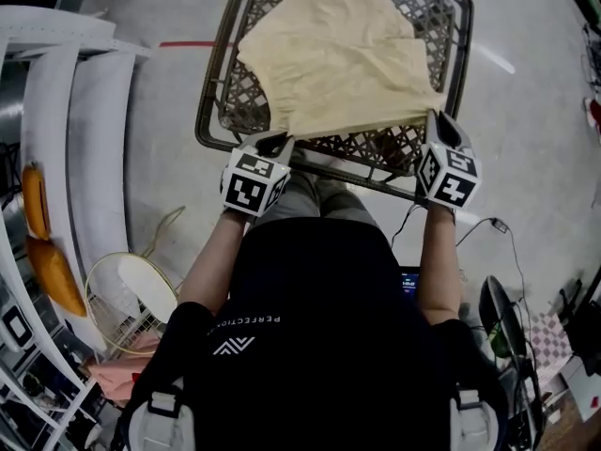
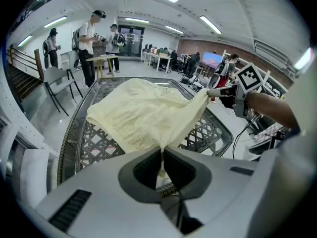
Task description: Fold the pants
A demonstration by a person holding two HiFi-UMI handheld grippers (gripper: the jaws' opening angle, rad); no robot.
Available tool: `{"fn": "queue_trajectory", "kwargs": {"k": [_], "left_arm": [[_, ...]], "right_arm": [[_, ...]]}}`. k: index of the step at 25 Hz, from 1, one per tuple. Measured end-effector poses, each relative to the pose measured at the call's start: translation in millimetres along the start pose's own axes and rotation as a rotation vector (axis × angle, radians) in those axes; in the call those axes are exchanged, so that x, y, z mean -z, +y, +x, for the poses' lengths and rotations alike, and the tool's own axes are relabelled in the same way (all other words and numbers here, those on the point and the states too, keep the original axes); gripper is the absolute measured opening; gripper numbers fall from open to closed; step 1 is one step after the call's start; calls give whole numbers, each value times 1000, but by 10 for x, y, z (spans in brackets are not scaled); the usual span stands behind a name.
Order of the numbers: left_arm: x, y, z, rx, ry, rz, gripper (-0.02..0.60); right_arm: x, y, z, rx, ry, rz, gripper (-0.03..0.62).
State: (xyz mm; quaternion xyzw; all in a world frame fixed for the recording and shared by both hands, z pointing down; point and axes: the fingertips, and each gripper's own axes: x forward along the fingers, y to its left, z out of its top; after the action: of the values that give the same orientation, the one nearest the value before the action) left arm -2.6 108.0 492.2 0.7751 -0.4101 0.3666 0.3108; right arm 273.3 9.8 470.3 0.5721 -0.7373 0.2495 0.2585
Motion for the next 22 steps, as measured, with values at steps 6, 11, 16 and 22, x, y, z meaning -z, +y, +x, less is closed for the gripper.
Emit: {"fn": "queue_trajectory", "kwargs": {"k": [6, 11, 16, 22], "left_arm": [[-199, 239, -73, -23, -28, 9, 25], [-397, 359, -82, -14, -39, 20, 25], [-495, 547, -64, -5, -32, 27, 25], [-661, 790, -76, 8, -35, 17, 25]], "right_arm": [[-359, 147, 148, -3, -41, -9, 54], [-616, 172, 276, 16, -60, -18, 54], [-876, 328, 502, 10, -66, -29, 54], [-1219, 489, 696, 5, -83, -36, 54]]}}
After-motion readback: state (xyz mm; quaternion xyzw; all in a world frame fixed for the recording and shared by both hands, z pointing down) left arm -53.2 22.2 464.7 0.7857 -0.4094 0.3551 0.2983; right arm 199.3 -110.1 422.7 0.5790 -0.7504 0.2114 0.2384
